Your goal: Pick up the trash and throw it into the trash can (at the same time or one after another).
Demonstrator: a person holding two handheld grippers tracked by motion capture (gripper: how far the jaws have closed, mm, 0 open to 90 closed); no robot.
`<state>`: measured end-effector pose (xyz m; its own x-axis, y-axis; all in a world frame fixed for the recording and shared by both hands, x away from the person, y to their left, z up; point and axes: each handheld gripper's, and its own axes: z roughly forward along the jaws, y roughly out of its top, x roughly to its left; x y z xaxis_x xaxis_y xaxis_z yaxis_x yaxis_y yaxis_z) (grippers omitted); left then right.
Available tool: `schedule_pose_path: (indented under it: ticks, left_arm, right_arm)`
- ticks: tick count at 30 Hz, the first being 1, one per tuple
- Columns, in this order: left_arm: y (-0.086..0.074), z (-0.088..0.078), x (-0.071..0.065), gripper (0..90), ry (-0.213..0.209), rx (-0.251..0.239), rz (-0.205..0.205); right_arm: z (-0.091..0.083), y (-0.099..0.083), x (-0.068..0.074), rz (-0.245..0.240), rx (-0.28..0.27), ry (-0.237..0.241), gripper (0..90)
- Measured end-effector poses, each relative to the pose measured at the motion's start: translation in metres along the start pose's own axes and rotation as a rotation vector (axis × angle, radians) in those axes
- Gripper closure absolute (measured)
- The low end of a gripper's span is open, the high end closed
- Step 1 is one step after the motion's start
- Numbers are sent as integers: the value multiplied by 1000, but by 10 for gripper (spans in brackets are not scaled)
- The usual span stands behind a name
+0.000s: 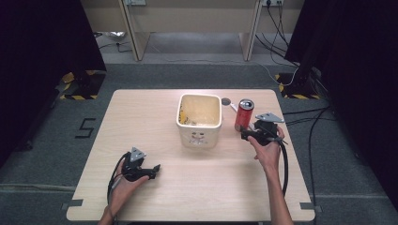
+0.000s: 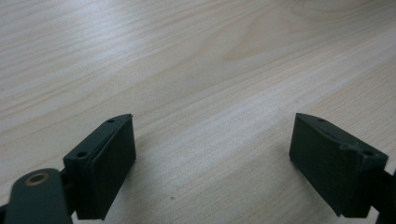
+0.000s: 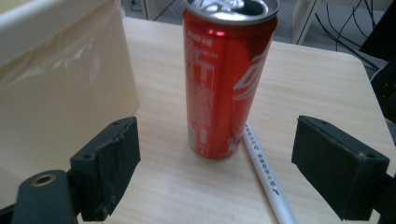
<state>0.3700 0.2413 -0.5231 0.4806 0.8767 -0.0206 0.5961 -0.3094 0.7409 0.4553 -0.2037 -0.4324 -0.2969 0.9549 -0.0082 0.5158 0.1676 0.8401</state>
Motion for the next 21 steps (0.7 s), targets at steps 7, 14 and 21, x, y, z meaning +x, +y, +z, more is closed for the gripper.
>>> schedule_pose_path:
  ticks: [7,14,21]
  left_arm:
    - [0,0,0,136,0,0,0]
    - [0,0,0,136,1,0,-1]
    - [0,0,0,136,0,0,0]
  right_arm:
    - [12,8,-4,-9,-1,-10,157]
    - [27,5,-8,18,-7,-8,157]
    - [45,8,-10,11,-1,-8,161]
